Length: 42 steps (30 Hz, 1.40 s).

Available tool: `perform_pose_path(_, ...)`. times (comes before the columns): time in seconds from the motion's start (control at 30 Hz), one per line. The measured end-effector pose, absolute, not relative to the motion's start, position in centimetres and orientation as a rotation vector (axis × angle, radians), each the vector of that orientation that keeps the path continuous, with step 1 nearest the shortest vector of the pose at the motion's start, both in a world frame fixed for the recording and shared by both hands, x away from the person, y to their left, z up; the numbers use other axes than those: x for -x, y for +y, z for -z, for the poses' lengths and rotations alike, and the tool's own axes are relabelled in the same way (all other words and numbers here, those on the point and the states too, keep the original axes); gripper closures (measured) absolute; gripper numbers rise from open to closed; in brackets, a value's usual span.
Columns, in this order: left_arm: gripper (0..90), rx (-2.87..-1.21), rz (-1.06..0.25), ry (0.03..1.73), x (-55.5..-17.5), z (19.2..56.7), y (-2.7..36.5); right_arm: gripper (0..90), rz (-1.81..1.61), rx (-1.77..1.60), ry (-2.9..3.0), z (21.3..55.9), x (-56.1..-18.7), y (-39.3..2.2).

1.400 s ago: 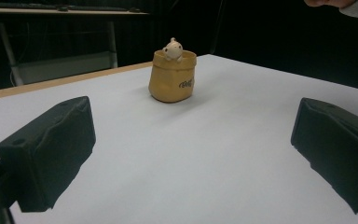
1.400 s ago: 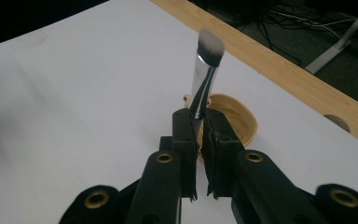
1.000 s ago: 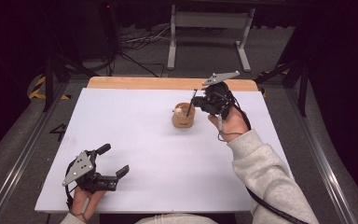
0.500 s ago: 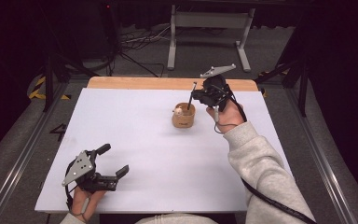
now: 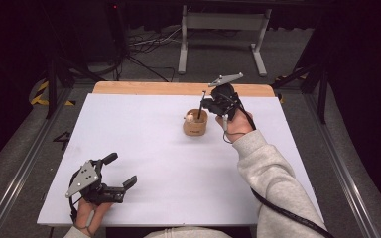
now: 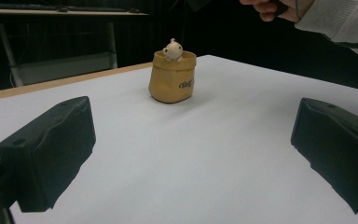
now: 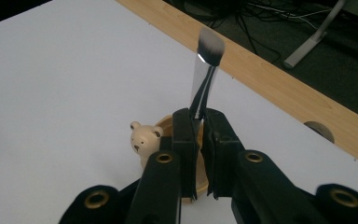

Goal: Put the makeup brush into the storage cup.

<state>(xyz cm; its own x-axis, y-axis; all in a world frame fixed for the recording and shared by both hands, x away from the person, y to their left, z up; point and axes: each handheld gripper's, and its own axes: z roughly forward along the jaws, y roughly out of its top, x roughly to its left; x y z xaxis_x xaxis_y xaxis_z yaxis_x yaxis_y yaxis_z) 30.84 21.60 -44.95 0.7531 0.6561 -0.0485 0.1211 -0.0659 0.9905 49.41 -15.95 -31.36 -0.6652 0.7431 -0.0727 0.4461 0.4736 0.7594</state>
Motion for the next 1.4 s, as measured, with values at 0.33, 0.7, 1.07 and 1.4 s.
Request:
perform_pose_path(0.33,0.4,-1.600,-0.491,0.640,-30.8,44.9,21.6,84.5,-1.001,-1.011,2.360,32.7,-49.7,-15.7)
perform_pose_path(0.7,0.5,-1.604,-0.492,0.634,-30.9,44.9,21.6,84.3,-0.996,-1.020,2.387,33.6,-49.7,-15.5)
perform_pose_path(1.07,0.5,-1.602,-0.490,0.636,-30.9,45.0,21.6,33.5,-1.055,-1.000,2.349,33.3,-49.1,-16.3)
perform_pose_path(1.4,0.5,-1.602,-0.490,0.638,-30.9,45.0,21.6,13.7,-1.065,-0.996,2.251,31.5,-47.4,-17.7)
